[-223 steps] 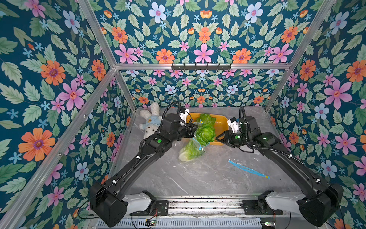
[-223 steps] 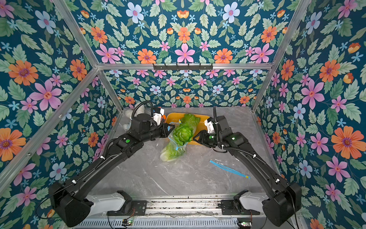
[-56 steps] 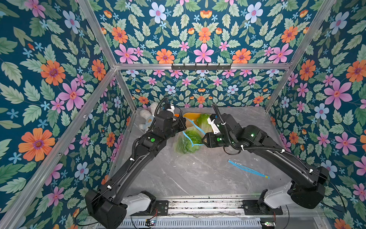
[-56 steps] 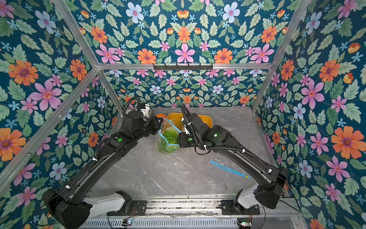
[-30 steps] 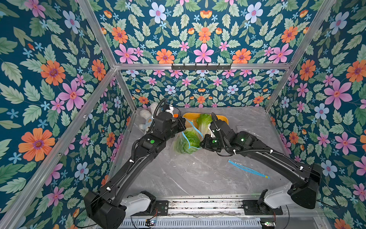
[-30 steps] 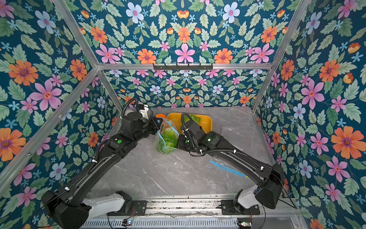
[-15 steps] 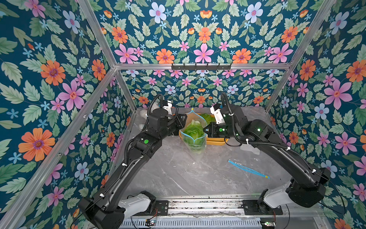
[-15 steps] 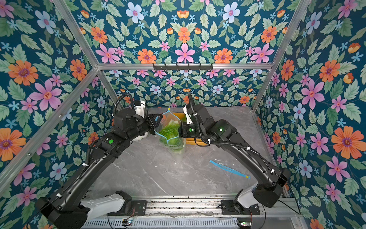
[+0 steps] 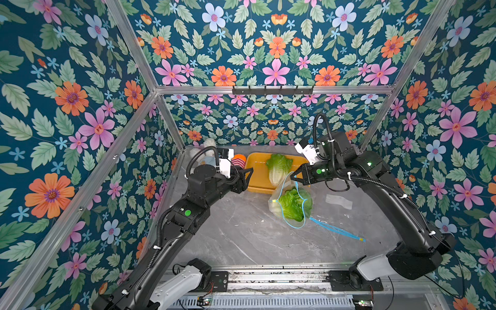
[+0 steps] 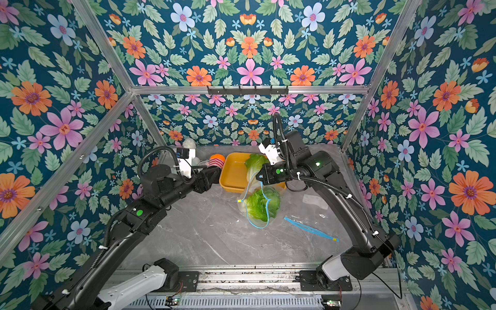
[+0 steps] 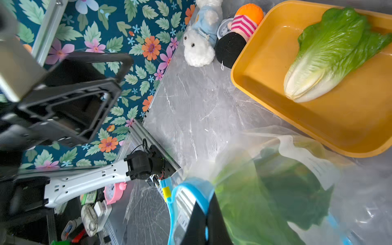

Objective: Put the chinese cabbages into a zipper bag and zip it
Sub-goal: Adjust the zipper food storage bag at the center of the board.

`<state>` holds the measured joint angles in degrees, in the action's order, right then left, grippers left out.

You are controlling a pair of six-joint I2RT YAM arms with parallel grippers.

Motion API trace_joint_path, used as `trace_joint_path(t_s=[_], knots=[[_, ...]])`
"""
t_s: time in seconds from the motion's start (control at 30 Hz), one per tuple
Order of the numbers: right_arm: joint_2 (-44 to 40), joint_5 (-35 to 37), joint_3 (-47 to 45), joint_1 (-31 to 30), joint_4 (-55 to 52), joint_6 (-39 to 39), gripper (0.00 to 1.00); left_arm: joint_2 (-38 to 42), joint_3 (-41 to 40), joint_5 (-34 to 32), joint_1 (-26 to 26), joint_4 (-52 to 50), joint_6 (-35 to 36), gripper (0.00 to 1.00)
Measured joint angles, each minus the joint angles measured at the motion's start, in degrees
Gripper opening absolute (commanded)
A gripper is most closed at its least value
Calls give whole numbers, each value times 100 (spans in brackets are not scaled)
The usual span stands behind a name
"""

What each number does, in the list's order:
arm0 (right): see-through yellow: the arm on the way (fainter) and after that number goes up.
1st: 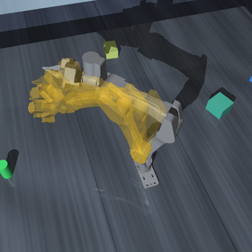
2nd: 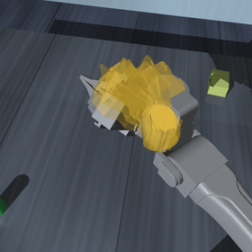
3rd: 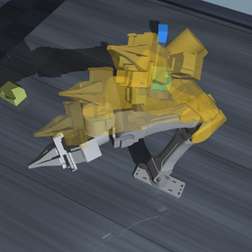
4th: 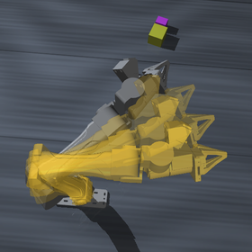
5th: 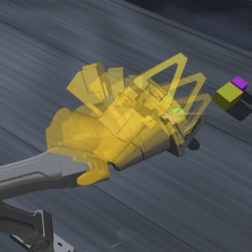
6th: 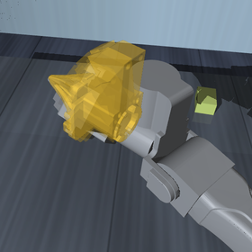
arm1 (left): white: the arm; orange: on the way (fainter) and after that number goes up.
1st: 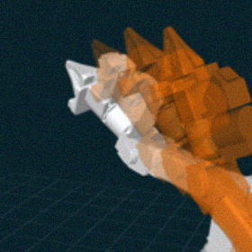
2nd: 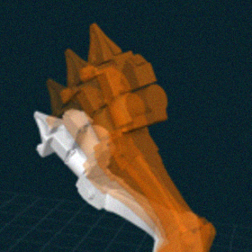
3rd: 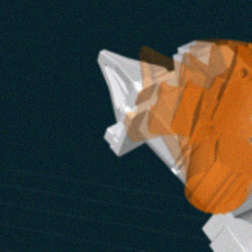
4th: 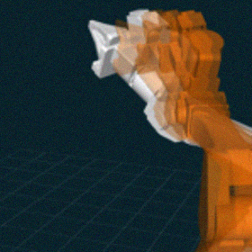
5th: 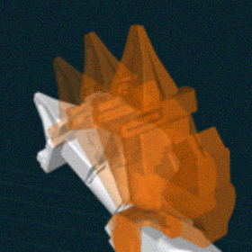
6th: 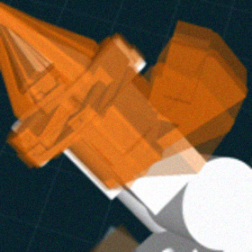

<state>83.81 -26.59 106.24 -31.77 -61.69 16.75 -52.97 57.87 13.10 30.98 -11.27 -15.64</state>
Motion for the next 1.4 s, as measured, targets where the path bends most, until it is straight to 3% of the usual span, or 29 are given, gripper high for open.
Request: trace_joint_path(t_s=[0.17, 0.3, 0.63, 0.9, 1.4], knots=[[-20, -313, 162, 271, -319, -509, 0, 525, -1604, 938, 0, 1392, 876, 69], [15, -387, 223, 313, -457, -837, 0, 522, -2186, 1438, 4, 2306, 1390, 70], [142, -450, 157, 413, -455, -1069, 0, -546, -2098, 2618, 4, 3563, 1768, 65], [144, -428, 125, 472, -439, -1067, 0, -1093, -1766, 3630, 15, 3523, 1858, 63], [258, -570, 144, 702, -313, -728, 0, -1165, -1569, 3849, 188, 3010, 2216, 61]])
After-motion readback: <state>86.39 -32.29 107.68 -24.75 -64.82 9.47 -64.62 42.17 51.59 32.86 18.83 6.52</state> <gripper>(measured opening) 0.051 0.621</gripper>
